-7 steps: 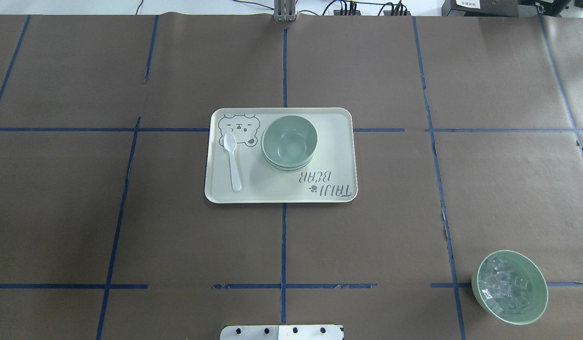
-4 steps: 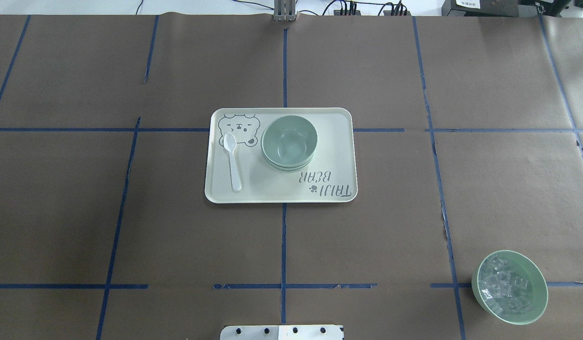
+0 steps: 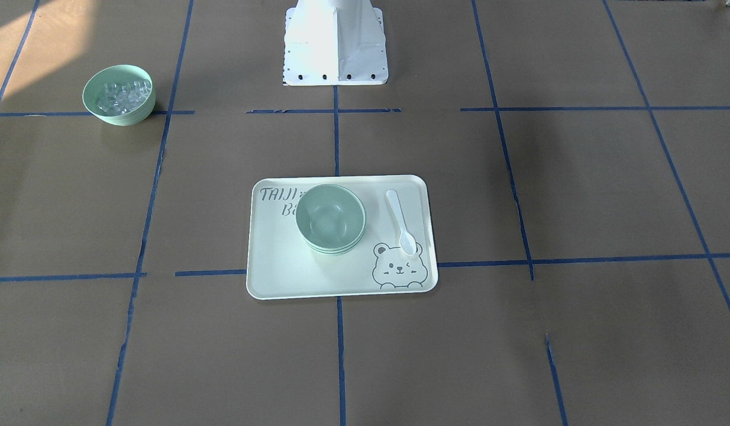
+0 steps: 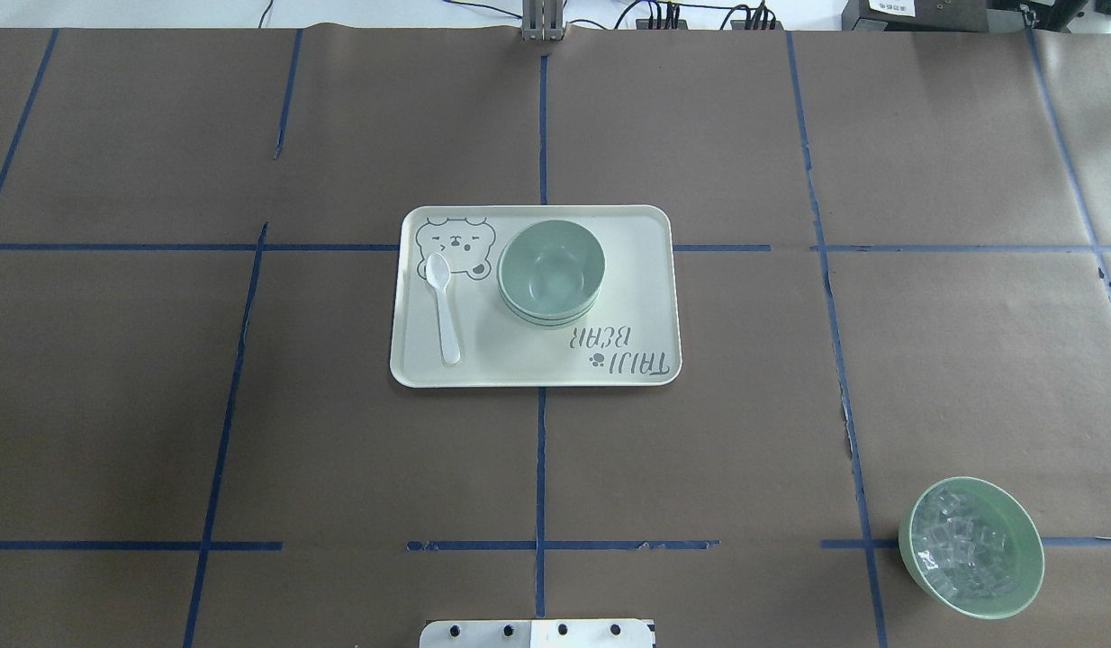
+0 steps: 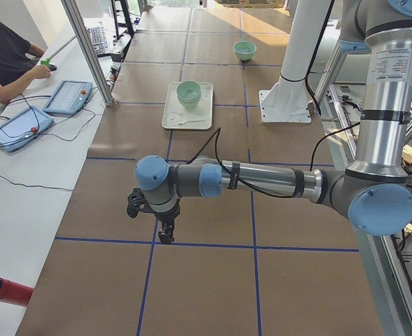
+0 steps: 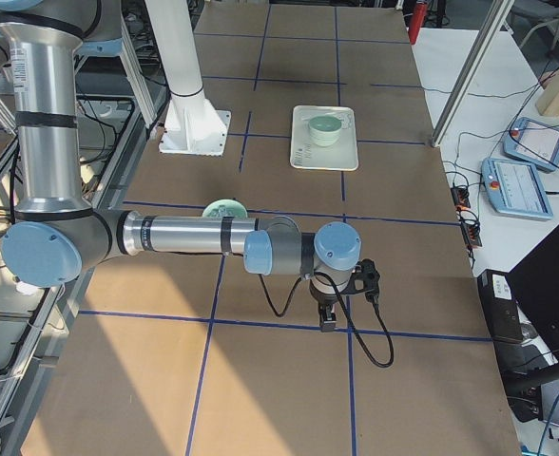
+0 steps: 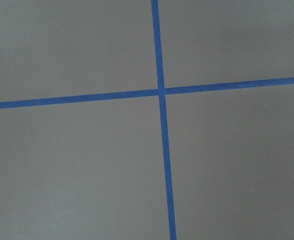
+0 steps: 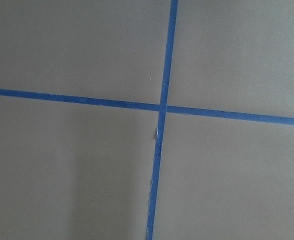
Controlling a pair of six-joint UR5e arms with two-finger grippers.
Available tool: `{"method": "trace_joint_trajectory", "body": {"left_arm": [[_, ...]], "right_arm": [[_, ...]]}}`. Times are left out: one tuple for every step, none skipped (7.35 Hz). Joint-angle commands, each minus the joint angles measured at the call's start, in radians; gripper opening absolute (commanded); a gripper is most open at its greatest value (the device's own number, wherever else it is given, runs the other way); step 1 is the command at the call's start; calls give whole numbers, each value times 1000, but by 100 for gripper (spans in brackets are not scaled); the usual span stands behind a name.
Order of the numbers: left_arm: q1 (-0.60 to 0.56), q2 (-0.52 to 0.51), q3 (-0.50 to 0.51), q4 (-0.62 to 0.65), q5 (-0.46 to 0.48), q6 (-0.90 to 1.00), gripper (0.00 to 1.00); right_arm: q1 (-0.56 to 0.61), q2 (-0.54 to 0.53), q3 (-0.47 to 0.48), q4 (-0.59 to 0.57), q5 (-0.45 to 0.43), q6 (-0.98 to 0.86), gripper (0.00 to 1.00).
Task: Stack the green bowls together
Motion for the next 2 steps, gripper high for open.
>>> {"method": "trace_joint_trajectory", "body": {"left_arm": [[0, -1, 0, 0, 0, 2, 100], [0, -1, 0, 0, -1, 2, 100]], "right_arm": [[0, 0, 0, 0, 0, 0, 100], [0, 2, 2, 0, 0, 0, 100]]}}
